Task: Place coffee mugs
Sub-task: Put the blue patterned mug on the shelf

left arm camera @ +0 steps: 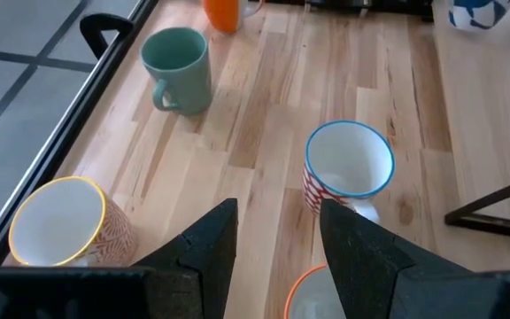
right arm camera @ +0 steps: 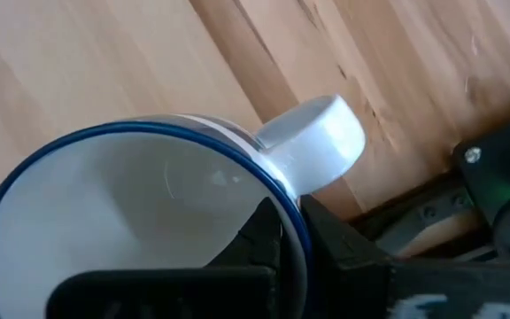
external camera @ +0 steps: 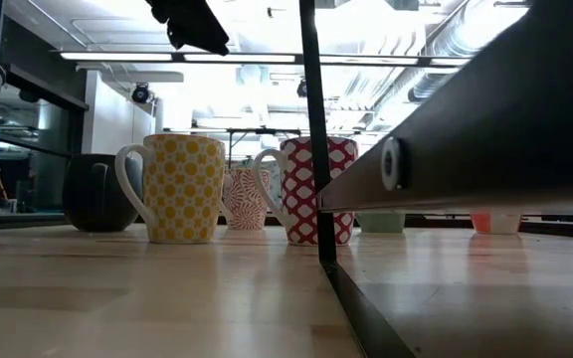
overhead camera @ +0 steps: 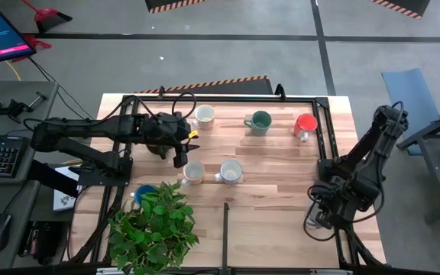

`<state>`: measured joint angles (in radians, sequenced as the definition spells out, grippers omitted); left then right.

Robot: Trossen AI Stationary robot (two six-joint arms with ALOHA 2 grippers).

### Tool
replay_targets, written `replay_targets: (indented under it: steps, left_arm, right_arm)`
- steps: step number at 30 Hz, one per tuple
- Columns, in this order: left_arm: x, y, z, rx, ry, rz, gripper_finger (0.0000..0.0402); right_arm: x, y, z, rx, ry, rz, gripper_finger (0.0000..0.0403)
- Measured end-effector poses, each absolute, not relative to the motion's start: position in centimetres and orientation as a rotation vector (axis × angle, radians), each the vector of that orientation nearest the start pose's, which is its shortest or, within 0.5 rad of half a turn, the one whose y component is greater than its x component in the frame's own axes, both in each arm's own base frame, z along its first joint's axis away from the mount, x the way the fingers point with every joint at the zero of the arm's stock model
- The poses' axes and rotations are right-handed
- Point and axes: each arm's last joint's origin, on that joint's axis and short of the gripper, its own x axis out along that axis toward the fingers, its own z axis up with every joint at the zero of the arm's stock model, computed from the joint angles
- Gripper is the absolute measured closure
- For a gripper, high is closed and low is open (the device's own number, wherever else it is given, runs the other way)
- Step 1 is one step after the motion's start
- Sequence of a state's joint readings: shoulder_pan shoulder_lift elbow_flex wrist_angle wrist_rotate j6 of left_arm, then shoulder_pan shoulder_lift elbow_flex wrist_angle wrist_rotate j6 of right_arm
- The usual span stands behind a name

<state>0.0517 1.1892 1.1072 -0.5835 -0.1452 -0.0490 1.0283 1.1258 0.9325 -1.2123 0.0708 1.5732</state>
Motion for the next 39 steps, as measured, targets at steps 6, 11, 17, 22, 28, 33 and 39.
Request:
replay_targets:
  steps: [6,11,17,22,28,33,39]
  left_arm:
    - [24.7,1.7,33.0,0.000,0.648,0.201,0.0250]
    - [24.7,1.7,33.0,0.001,0.648,0.200,0.0250]
    - [24.7,1.7,33.0,0.002,0.648,0.200,0.0250]
    - [24.7,1.7,33.0,0.002,0.648,0.200,0.0250]
    - [24.7,1.7,33.0,0.002,0.648,0.200,0.0250]
    - [24.7,1.7,33.0,0.002,0.648,0.200,0.0250]
    - [24.7,1.7,33.0,0.001,0.647,0.200,0.0250]
  right_arm:
    - [8.7,15.6,25.4,0.495,1.453,-0.291,0.0403]
    - [8.7,16.3,24.8,0.448,1.465,-0.306,0.0403]
    - [8.6,17.0,24.4,0.417,1.481,-0.311,0.0403]
    - [8.5,17.0,24.4,0.418,1.504,-0.308,0.0403]
    - [8.4,16.8,24.3,0.406,1.524,-0.319,0.0403]
    - [8.3,16.8,24.3,0.401,1.532,-0.322,0.0395]
    - [8.2,16.7,24.2,0.397,1.551,-0.326,0.0369]
